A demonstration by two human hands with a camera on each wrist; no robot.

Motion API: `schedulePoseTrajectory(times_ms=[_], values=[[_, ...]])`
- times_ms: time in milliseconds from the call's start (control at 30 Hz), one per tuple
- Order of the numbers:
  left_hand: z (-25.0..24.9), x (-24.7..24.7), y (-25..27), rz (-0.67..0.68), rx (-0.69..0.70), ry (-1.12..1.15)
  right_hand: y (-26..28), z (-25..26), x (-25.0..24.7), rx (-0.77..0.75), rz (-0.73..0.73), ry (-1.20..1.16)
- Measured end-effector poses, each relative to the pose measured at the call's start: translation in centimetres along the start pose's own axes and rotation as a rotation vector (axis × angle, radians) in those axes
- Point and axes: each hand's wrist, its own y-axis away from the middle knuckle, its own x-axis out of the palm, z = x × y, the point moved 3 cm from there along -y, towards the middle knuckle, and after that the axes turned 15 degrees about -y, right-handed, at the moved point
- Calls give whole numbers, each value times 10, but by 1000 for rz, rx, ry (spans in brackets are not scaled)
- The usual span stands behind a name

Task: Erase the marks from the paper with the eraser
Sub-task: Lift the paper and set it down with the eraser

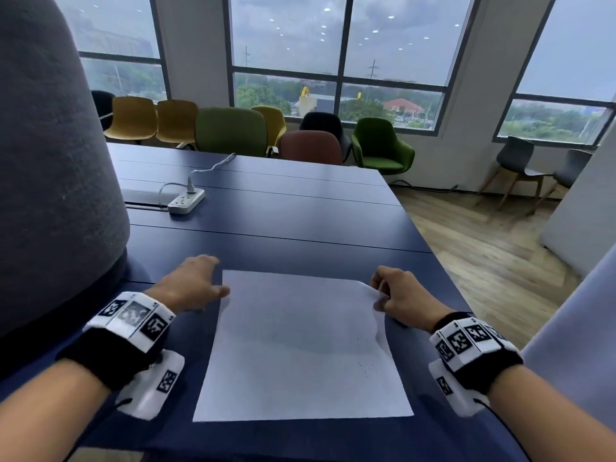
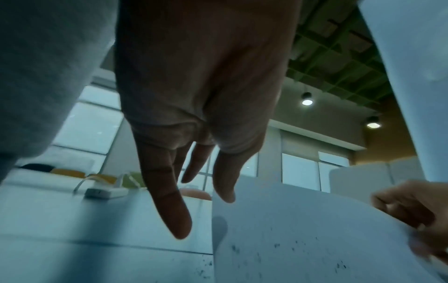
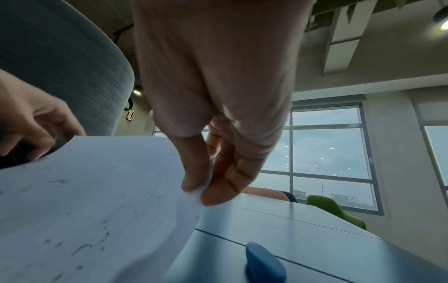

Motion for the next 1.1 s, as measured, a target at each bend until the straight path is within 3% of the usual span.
schedulePoseTrajectory(times_ms=[133,467,900,1100], values=[[18,9,-1,0,-39,212,8,5,-6,-20,-37,-45],[5,1,17,-125,100,399,24,25,-24,-94,-107,-96],[1,-47,63,-462,163,657,58,96,-39,-425,-360,-103],[4,-35,67,-437,150,597,57,92,-25,-408,-314,-82]])
